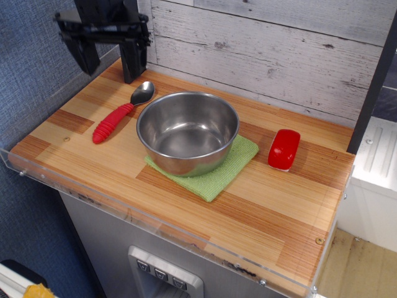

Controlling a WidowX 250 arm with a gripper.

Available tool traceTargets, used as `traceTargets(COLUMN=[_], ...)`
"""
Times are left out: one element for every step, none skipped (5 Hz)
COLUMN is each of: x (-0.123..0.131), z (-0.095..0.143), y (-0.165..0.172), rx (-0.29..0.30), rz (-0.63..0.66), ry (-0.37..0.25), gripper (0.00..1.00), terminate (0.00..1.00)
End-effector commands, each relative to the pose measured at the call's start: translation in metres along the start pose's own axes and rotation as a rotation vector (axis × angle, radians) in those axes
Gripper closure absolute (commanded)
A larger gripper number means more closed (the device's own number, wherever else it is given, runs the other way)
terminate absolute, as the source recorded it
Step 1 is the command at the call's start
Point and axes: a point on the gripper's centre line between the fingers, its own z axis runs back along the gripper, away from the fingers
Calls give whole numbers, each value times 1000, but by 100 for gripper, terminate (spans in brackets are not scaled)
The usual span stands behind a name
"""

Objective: Place vessel on the green cloth

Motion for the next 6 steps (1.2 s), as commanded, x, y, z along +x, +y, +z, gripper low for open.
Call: traceTargets(x=[7, 11, 10, 10, 10, 10], z=[21, 13, 10, 9, 9, 9], y=[-15, -18, -18, -18, -18, -18], rx=[-40, -12, 9, 37, 37, 37], rz=[-214, -163, -142, -158, -158, -158], ry=[-36, 0, 5, 4, 4, 4], gripper=[0, 0, 0, 0, 0, 0], terminate=[0, 0, 0, 0, 0, 100])
